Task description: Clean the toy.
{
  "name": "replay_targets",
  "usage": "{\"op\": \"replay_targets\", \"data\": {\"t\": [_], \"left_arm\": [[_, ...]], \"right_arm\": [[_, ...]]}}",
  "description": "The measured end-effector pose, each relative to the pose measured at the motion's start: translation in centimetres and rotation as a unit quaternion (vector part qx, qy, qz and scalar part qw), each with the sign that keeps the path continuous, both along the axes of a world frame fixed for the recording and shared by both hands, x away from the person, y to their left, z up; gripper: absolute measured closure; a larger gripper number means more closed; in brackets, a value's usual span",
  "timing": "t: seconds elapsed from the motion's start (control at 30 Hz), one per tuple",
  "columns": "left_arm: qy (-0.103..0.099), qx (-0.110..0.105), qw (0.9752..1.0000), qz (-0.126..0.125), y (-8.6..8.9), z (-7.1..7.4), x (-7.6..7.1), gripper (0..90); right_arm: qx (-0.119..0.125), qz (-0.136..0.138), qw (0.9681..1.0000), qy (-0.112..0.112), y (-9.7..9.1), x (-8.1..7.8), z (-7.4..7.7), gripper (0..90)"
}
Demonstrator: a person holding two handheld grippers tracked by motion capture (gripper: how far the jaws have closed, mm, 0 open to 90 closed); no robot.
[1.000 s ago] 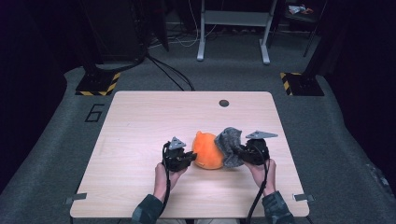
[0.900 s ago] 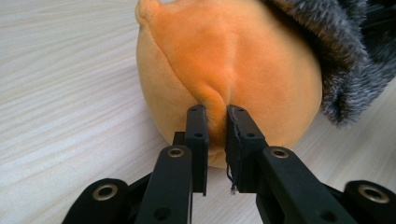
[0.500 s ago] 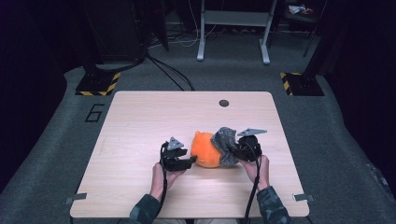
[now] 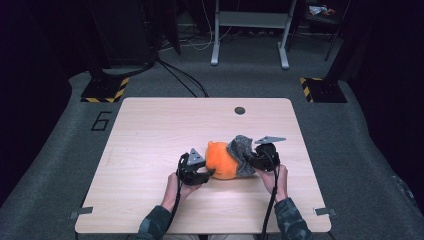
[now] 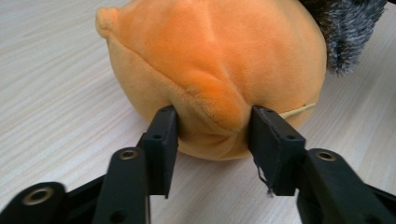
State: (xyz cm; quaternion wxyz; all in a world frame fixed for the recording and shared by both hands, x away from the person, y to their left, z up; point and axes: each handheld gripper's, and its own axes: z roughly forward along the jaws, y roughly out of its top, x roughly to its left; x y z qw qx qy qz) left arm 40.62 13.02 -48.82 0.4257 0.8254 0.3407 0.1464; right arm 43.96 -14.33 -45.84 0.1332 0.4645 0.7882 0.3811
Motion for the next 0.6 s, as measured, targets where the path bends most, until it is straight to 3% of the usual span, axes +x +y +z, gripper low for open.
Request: {"op": "replay_targets", "data": {"t": [0.03, 0.1, 0.2, 0.27, 0.3, 0.4, 0.47, 0.6], "left_arm": [[-0.001, 0.004, 1.0, -0.002, -0.1, -0.1, -0.1, 61.2], [-0.008, 0.005, 1.0, -0.002, -0.2, -0.1, -0.1, 64.1], [-0.007, -0.001, 1.0, 0.0, -0.4, -0.1, -0.2, 76.1], [0.002, -0.007, 1.0, 0.001, -0.3, 0.1, -0.1, 78.7], [0.012, -0.025, 0.9996, 0.007, -0.1, 0.2, 0.0, 79.6], [0.022, -0.041, 0.9988, 0.011, 0.2, 0.6, 0.1, 80.8], [0.04, -0.062, 0.9972, 0.013, 0.2, 1.0, 0.2, 81.2], [0.057, -0.081, 0.9949, 0.021, 0.1, 1.6, 0.3, 81.4]], "right_arm": [[0.001, 0.0, 1.0, 0.0, 0.0, 0.0, 0.0, 73.9], [0.001, -0.001, 1.0, -0.001, 0.0, 0.0, 0.0, 73.9], [0.002, -0.003, 1.0, -0.004, -0.1, 0.0, 0.0, 73.9], [0.006, -0.003, 1.0, -0.005, -0.2, 0.0, 0.0, 73.9], [0.012, -0.008, 0.9998, -0.012, -0.4, -0.3, 0.2, 73.9], [0.013, -0.01, 0.9996, -0.022, -0.7, -0.5, 0.5, 73.9], [0.018, -0.01, 0.9994, -0.027, -0.9, -0.8, 1.0, 73.8], [0.022, -0.007, 0.9989, -0.041, -0.7, -1.3, 2.5, 73.9]]}}
